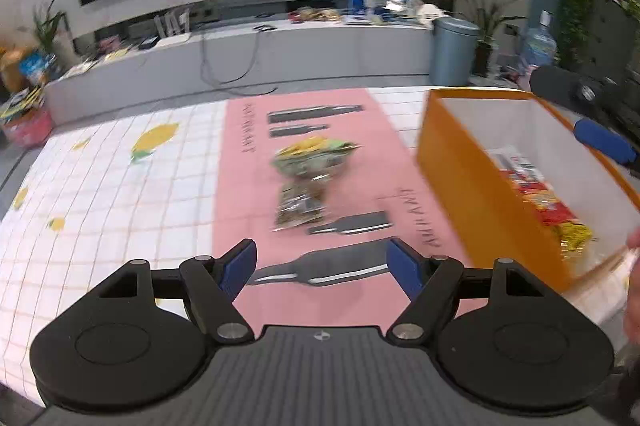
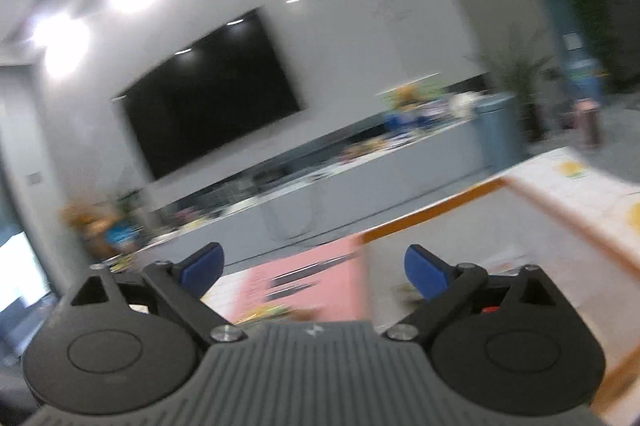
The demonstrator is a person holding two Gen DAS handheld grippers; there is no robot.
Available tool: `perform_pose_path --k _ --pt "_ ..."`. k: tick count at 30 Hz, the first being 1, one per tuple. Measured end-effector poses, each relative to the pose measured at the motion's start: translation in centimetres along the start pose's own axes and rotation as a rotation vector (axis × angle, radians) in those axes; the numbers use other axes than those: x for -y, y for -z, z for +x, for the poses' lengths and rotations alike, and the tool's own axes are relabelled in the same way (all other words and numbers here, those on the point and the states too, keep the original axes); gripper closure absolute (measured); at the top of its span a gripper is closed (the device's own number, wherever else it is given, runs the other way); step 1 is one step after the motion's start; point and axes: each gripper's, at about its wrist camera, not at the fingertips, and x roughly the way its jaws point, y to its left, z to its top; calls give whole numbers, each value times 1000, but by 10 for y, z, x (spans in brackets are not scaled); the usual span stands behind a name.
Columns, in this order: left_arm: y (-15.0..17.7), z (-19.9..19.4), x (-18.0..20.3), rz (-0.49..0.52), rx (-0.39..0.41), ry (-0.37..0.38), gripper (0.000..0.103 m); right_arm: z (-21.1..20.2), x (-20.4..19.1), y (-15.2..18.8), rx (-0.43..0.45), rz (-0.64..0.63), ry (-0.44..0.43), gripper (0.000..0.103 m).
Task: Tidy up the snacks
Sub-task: 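Move both tools back over the remaining snacks on the pink runner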
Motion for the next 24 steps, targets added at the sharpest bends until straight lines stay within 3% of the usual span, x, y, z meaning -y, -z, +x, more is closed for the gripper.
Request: perform_pose_path --k 4,11,16,19,24 --pt "17 16 -25 -21 -36 -13 16 23 -29 28 -96 -67 -20 7" --pt "34 44 -54 -69 -53 26 16 54 -41 46 -194 -156 27 5" --pt "18 75 -65 -105 -65 60 16 71 -33 55 -243 -184 61 4" --pt "9 92 -62 -73 -25 79 16 83 -37 57 -250 -232 83 4" --pt "-13 131 -46 10 -25 23 18 87 -40 52 -224 -221 82 4"
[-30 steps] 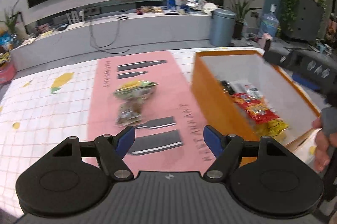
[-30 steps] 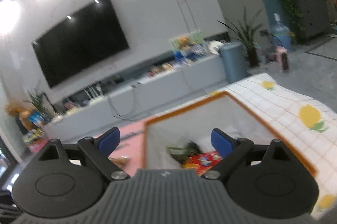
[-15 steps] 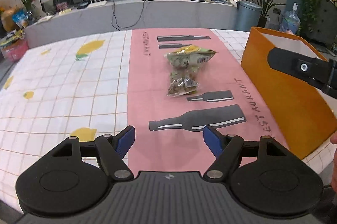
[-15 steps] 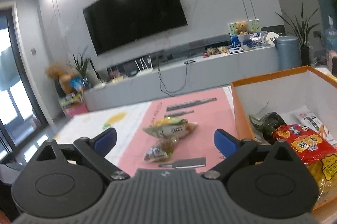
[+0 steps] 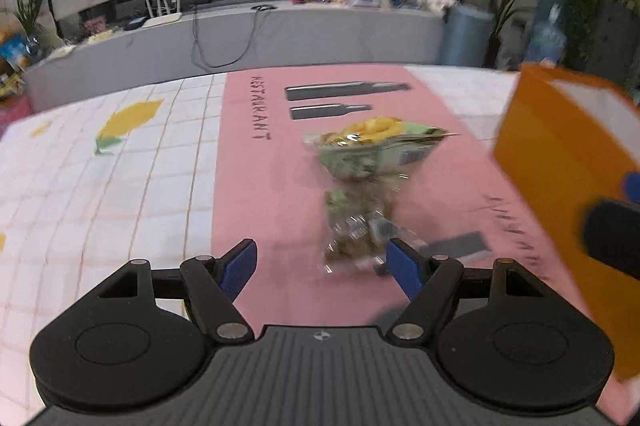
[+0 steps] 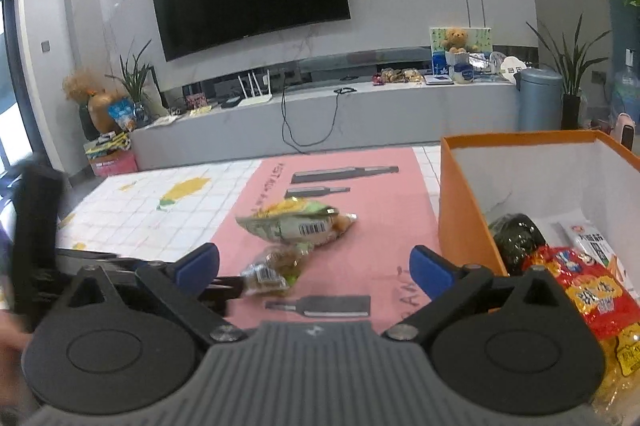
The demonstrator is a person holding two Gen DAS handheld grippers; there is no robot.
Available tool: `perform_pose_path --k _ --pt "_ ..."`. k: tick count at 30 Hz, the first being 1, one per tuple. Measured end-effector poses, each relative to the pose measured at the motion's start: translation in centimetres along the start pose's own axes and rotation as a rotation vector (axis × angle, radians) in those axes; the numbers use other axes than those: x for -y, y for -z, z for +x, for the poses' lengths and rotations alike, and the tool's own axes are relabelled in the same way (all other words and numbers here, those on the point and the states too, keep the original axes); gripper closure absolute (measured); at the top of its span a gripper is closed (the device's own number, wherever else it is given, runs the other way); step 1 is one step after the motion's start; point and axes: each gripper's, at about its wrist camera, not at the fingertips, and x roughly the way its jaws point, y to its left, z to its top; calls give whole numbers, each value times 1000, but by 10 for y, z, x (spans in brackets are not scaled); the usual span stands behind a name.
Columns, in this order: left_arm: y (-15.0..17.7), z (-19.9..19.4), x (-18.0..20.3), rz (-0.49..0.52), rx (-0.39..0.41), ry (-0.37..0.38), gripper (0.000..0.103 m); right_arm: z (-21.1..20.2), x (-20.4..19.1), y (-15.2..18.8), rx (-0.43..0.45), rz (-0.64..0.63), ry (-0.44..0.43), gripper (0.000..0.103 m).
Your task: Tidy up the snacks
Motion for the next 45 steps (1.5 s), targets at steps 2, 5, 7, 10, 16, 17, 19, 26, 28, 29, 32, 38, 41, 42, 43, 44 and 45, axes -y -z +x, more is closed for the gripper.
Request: perform_pose_path --k 2,5,7,10,16,17,19,26,28,29,32,38,41,42,43,44,45 --pt "-10 12 3 8 -8 8 18 2 -2 1 2 0 3 4" --pt "-22 30 5 -6 -26 25 12 9 -7 5 -10 -30 13 4" --pt "-25 44 6 -31 -68 18 13 11 -11 7 -12 -61 27 4" --pt "-27 54 2 -91 -82 57 15 10 -14 7 -8 -97 39 4" --pt "-46 45 -11 -173 -81 190 15 2 -15 2 26 -93 47 4" --pt "-49 46 -12 -187 -87 186 15 2 -14 2 31 -92 46 4" --pt "-53 51 -10 -212 -93 158 15 1 -13 3 33 -89 60 4" --pt "-54 86 -5 -294 -140 92 16 -4 -15 4 45 -97 76 4" --pt "-52 87 -7 -316 -104 102 21 -3 -19 5 49 -116 79 4" --pt "-51 87 -7 -314 -100 95 27 -2 -20 6 47 -125 81 4" --pt "-51 82 -9 -324 -105 96 51 1 -22 7 43 -138 90 4" --pt "-41 68 -18 -348 -133 51 55 3 -20 7 38 -121 89 4" --pt "-30 55 -25 -359 -145 41 54 5 -18 8 30 -111 87 4" --pt "-25 49 -27 -352 -143 40 54 6 -18 9 25 -108 84 4" --pt "-20 43 -29 -338 -139 26 54 6 -18 10 23 -107 81 4" --pt "-15 37 -32 -326 -133 8 54 7 -18 11 23 -105 80 4" --pt "-9 30 -35 -318 -131 -6 54 7 -19 12 23 -101 75 4"
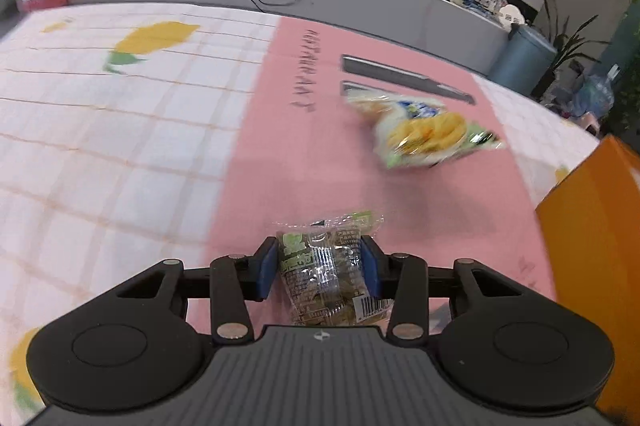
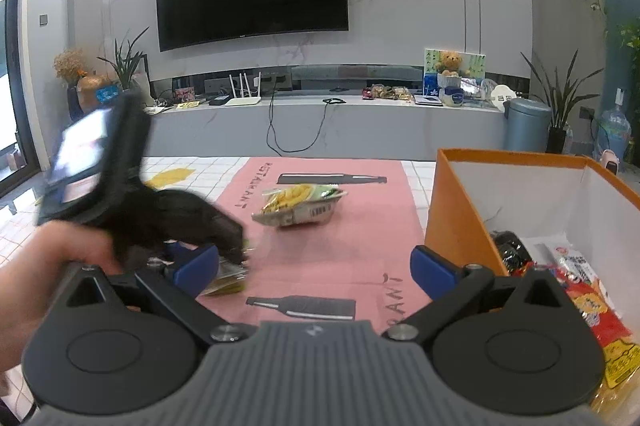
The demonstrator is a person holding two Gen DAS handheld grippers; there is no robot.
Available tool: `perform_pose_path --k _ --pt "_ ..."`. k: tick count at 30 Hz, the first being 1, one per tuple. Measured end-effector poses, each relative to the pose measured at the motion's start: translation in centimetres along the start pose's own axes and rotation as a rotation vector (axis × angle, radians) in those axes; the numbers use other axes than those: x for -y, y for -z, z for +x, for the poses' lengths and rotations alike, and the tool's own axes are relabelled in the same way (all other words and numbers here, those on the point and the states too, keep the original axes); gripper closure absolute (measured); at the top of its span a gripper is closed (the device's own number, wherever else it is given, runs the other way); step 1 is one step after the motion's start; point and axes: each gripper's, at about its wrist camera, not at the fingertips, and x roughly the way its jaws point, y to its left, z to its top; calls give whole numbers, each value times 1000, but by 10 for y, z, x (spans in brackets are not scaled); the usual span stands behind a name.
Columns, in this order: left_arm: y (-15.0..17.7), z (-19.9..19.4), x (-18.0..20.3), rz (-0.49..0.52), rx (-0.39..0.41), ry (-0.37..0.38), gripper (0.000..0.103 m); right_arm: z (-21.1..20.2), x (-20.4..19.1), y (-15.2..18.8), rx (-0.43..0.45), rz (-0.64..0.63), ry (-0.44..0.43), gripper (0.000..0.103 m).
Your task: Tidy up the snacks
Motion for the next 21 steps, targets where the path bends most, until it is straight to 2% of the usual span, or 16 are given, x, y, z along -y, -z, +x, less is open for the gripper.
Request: perform_pose_path --k 6,8,11,14,17,21 --pt "13 -23 -43 -57 -24 -5 54 3 -6 9 1 54 -53 4" --pt "14 -26 -49 -46 -14 -25 54 11 -10 10 -15 37 -63 4" --pt "9 -25 -55 -93 -44 -27 54 24 -15 7 -26 28 -58 4" --pt "6 -23 -55 -104 -66 -30 54 45 -17 0 -16 16 -30 3" --pt "3 -21 -56 -97 -84 -26 54 68 -15 -15 32 50 -45 3" --pt "1 -19 -55 -63 -96 -21 54 113 -20 -39 31 34 -1 3"
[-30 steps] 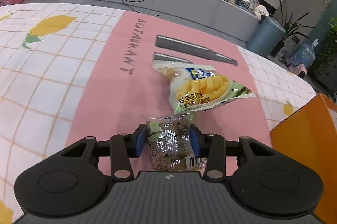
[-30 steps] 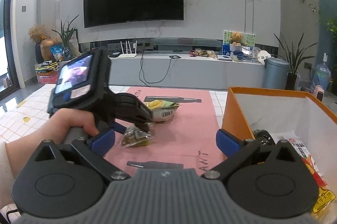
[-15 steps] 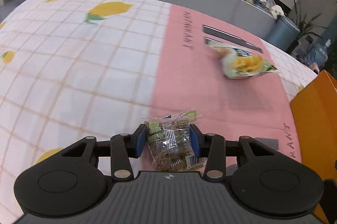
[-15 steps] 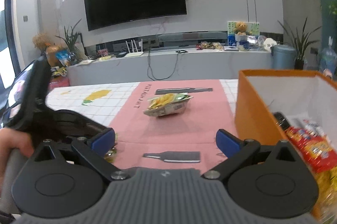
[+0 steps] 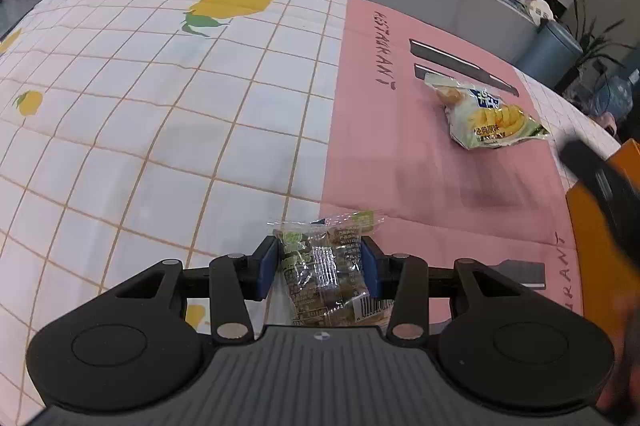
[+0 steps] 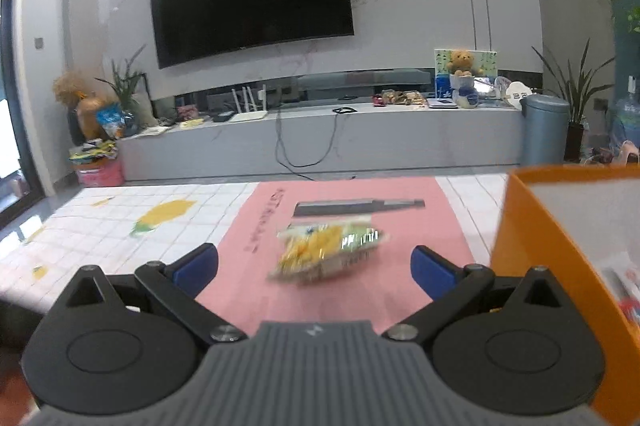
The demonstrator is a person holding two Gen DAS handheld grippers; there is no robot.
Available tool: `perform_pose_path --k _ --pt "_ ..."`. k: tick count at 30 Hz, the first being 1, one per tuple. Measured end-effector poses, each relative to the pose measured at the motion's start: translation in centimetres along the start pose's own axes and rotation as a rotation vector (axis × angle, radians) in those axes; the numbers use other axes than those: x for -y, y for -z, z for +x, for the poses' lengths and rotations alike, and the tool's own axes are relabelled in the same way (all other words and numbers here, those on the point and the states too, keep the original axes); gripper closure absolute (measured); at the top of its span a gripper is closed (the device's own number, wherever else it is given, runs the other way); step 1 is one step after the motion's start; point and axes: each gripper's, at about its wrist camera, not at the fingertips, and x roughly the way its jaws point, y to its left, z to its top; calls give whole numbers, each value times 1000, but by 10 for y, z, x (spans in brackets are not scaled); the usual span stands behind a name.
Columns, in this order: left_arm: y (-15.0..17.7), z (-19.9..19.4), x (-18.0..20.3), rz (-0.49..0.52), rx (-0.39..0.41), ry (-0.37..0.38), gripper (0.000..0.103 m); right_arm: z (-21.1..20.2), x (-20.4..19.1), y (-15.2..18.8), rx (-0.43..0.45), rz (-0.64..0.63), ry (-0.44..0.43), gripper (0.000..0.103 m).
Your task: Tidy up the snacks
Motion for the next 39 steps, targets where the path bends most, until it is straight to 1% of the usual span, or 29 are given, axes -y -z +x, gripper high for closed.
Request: perform_pose_path --k 2,3,5,8,11,13,14,18,20,22,25,26,27,28,29,31,33,37,39 --pt "-1 1 -1 0 -6 5 54 20 -5 -10 -10 -33 0 3" --pt "-2 1 -1 -3 -9 7 54 31 -7 -16 -30 -58 -24 3" --pt "-2 2 -1 -7 -14 5 54 53 -10 -27 -103 -88 -63 3" --pt "-4 2 0 5 -20 2 54 88 -11 -42 -235 -102 -70 3" --pt "-5 3 -2 -7 -30 11 54 116 -11 -54 -331 -165 -26 3" --pt "-7 3 -3 -13 -36 13 54 131 -12 -57 -383 -200 47 3" --pt "-7 3 -3 -13 -38 11 54 137 -12 -58 -406 -210 67 3" --pt "-8 4 -2 -18 -39 8 54 155 -11 -54 -527 -245 59 3" --pt "-8 4 -2 -17 -39 8 54 160 -13 -47 -554 -258 52 3" --pt "-7 4 -2 -16 -39 8 54 160 -16 -38 -549 -256 35 3" --pt "-7 4 -2 -14 -38 7 54 165 -16 -24 -540 -218 37 4" --pt "-7 4 -2 -13 -38 7 54 165 -15 -19 -525 -203 26 9" --pt "-7 4 -2 -11 -38 7 54 163 -12 -15 -491 -168 1 15" --pt "-8 4 -2 -8 -38 9 54 159 -9 -13 -461 -131 -19 19" --pt "-8 4 -2 -7 -39 11 54 155 -8 -11 -426 -128 -12 26" --pt "-9 5 -3 -9 -37 16 54 151 -8 -5 -391 -134 -14 28" --pt "-8 5 -3 -9 -28 16 54 144 -8 -2 -367 -136 -12 34" --pt "-5 4 -1 -3 -7 9 54 125 -8 12 -303 -129 -4 36" --pt "-3 4 0 -1 3 6 54 115 -9 18 -285 -133 -8 36"
